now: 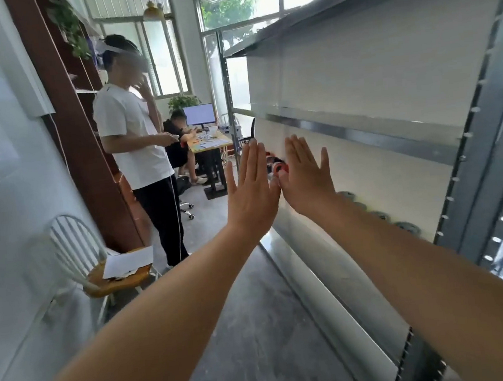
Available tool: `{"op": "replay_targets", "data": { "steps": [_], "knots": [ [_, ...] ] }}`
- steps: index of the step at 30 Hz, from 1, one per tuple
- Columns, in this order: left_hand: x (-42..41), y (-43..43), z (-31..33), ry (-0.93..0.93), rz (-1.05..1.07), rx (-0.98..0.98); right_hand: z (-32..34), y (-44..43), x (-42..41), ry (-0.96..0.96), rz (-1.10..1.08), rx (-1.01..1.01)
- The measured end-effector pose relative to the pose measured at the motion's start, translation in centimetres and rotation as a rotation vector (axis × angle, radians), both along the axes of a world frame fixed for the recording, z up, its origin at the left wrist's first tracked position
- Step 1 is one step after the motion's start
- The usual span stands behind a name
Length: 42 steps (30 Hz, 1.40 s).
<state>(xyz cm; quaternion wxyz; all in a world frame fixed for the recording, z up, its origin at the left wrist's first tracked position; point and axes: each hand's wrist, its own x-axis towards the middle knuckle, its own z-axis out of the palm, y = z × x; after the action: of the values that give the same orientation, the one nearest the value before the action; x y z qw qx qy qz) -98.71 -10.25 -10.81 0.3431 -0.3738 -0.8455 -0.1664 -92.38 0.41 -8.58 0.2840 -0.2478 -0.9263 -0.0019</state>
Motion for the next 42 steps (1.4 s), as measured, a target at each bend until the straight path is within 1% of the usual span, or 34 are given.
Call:
{"op": "replay_targets", "data": {
  "steps": [2, 5, 8, 12, 15, 20, 23, 27, 32, 36, 42],
  "knots": [
    [-0.9, -0.3, 1.3, 0.006, -0.048, 0.018, 1.6, -0.8, 0.2, 0.013, -0.040, 0.026],
    [-1.5, 0.4, 3.5, -0.034, -0.127, 0.066, 3.6, -1.4, 1.2, 0.056, -0.086, 0.034],
    [-0.6, 1.8, 4.7, -0.067, -0.223, 0.071, 4.4, -1.0, 3.1, 0.045, -0.173, 0.061],
    [2.1, 3.7, 4.1, -0.105, -0.350, 0.041, 4.0, 0.0, 6.3, -0.009, -0.339, 0.041],
    [4.8, 5.1, 3.1, -0.171, -0.430, 0.010, 3.1, 0.0, 8.5, -0.041, -0.463, 0.025],
    [8.4, 7.4, 2.6, -0.245, -0.532, -0.018, 2.4, 0.2, 12.5, -0.078, -0.585, 0.010],
    [10.7, 8.5, 2.6, -0.224, -0.590, -0.033, 2.8, 0.4, 15.7, -0.084, -0.642, 0.003],
    [15.8, 9.2, 3.2, -0.218, -0.691, -0.052, 3.5, 0.4, 21.0, -0.144, -0.717, -0.011],
    [23.9, 9.2, 5.0, -0.166, -0.806, -0.064, 5.2, 0.0, 29.2, -0.198, -0.828, -0.052],
    [30.6, 9.2, 6.7, -0.250, -0.865, -0.040, 6.8, -0.2, 35.9, -0.191, -0.891, -0.018],
    [40.8, 10.1, 7.2, -0.184, -1.020, -0.046, 6.8, -0.2, 47.0, -0.174, -0.986, -0.080]
  ]
}}
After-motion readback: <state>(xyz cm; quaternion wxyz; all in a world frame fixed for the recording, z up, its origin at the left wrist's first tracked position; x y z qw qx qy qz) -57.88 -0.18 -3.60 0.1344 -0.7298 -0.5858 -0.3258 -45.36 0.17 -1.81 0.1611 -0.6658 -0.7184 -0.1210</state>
